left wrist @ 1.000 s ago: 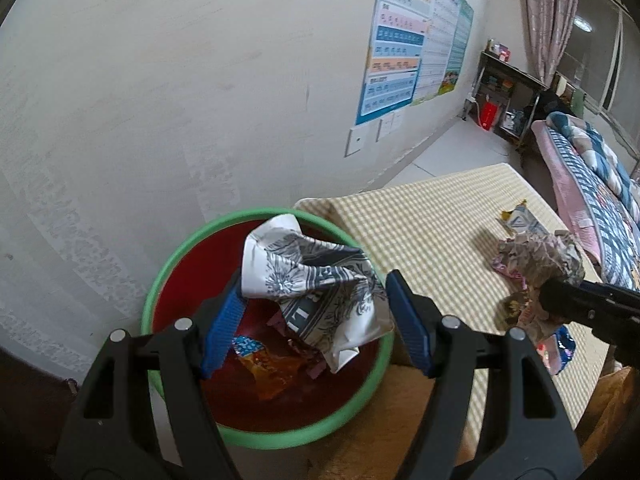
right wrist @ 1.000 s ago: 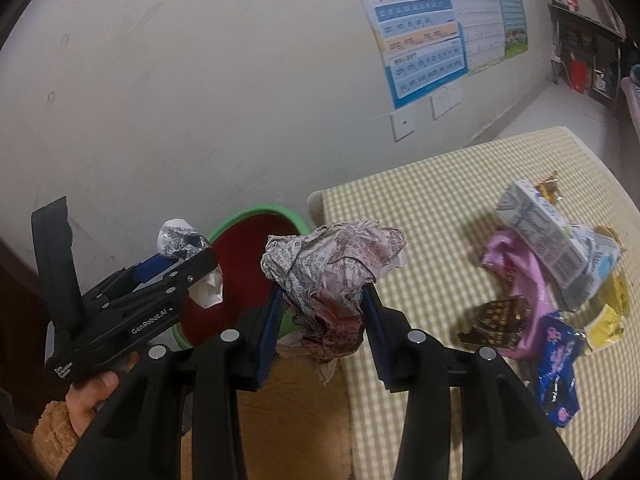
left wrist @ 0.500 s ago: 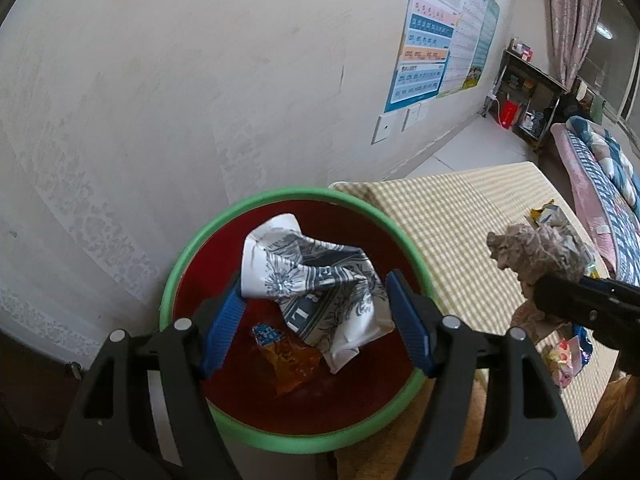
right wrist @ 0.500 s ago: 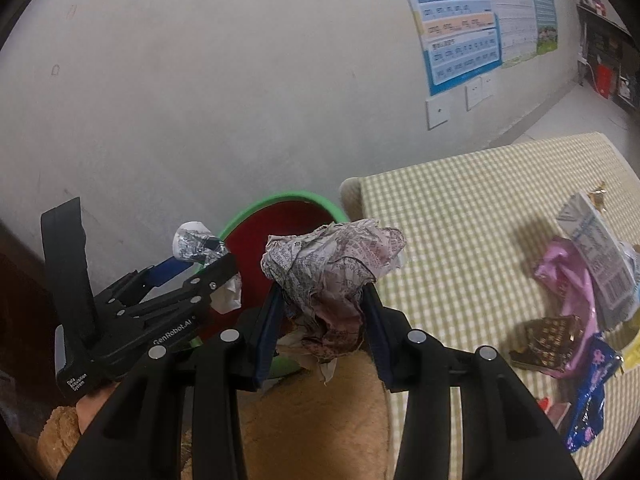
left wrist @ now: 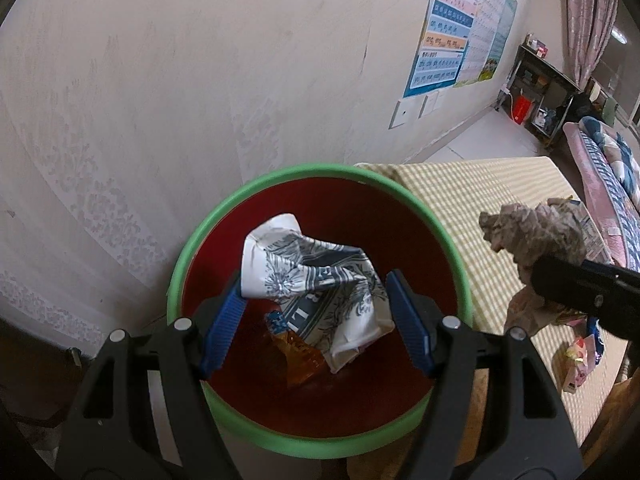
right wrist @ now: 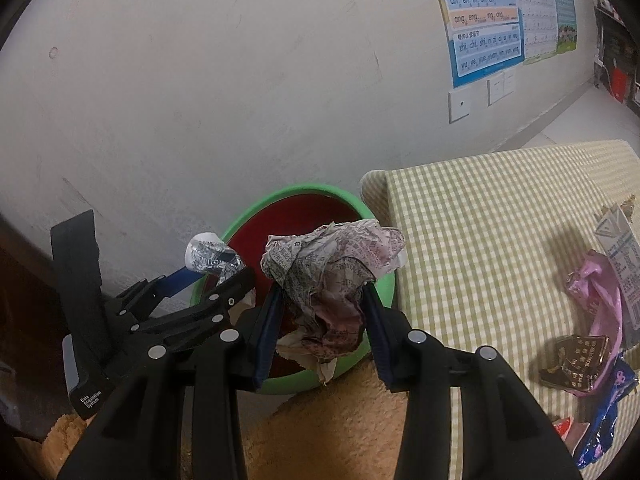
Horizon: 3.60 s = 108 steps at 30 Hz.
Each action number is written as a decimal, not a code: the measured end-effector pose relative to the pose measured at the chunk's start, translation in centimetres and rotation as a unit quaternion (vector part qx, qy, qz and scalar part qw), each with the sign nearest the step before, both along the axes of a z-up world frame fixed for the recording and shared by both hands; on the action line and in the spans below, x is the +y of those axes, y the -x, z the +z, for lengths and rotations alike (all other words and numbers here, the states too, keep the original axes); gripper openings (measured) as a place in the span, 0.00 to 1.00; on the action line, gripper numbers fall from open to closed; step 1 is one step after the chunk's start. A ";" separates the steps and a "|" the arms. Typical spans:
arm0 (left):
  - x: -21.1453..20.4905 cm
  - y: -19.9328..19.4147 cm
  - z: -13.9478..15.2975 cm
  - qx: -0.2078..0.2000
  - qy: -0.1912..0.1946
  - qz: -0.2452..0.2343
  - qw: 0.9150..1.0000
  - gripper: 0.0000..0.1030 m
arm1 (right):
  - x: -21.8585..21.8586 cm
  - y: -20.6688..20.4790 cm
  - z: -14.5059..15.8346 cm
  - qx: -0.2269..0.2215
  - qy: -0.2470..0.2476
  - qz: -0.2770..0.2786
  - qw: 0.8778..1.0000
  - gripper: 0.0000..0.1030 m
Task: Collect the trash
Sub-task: 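Lower the crumpled paper into the bin and open the right tool, then grasp the blue Oreo wrapper with the right tool while the left tool grasps the brown candy wrapper, then carry the brown wrapper to the bin and release it with the left tool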
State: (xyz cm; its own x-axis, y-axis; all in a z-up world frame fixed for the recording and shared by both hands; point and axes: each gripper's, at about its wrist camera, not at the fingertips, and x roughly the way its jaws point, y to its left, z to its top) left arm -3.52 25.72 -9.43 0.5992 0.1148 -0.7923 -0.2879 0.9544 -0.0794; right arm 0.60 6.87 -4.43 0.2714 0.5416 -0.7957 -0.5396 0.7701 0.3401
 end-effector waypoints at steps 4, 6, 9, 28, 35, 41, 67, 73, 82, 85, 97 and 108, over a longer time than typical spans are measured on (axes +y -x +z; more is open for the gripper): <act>0.2 -0.1 -0.5 0.007 0.003 0.003 1.000 0.66 | 0.4 -0.4 -0.5 0.004 0.000 0.002 1.000 0.39; 0.3 0.0 -0.7 0.009 0.002 0.004 1.000 0.66 | 0.5 -0.5 -0.7 0.007 0.000 0.003 1.000 0.39; 0.5 0.0 -1.0 0.014 0.003 0.006 1.000 0.66 | 0.8 -0.7 -0.9 0.009 0.000 0.006 1.000 0.39; 0.7 -1.1 -3.2 0.052 0.004 0.012 0.999 0.77 | 2.8 -1.4 -1.2 0.013 -0.014 0.023 1.000 0.58; 0.7 -1.1 -3.1 0.054 0.001 0.016 0.998 0.81 | 0.8 -0.9 -0.3 0.009 -0.026 0.010 1.000 0.58; -0.5 -0.9 -1.7 0.038 -0.009 0.003 0.999 0.81 | -5.8 -0.7 0.8 -0.017 -0.001 -0.038 0.999 0.59; -24.1 -5.9 0.5 0.052 -0.010 -0.267 0.962 0.85 | -25.8 -0.9 -6.9 0.065 0.090 -0.216 0.970 0.22; -26.8 -8.5 -1.7 0.090 0.042 -0.264 0.959 0.85 | -28.2 0.4 -4.4 0.050 0.038 -0.238 0.969 0.22; -28.4 -10.4 -4.4 0.127 0.048 -0.261 0.956 0.84 | -31.0 0.5 -3.0 0.052 0.006 -0.250 0.967 0.22; -28.6 -10.3 -5.1 0.138 0.057 -0.263 0.953 0.64 | -30.3 0.4 -3.2 0.055 0.005 -0.248 0.967 0.23; -27.8 -8.3 -2.0 0.087 0.035 -0.269 0.959 0.50 | -29.6 0.2 -3.3 0.049 -0.016 -0.237 0.970 0.23; -25.7 -7.0 0.8 0.045 0.028 -0.246 0.968 0.50 | -28.5 1.2 -1.6 0.003 -0.031 -0.225 0.974 0.23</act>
State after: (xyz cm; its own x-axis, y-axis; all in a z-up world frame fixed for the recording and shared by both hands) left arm 3.51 0.06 -8.63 0.4990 -0.2109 -0.8405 0.1919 0.9728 -0.1301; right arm -0.59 -21.58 -6.06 0.4876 0.4170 -0.7671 -0.1511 0.9056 0.3962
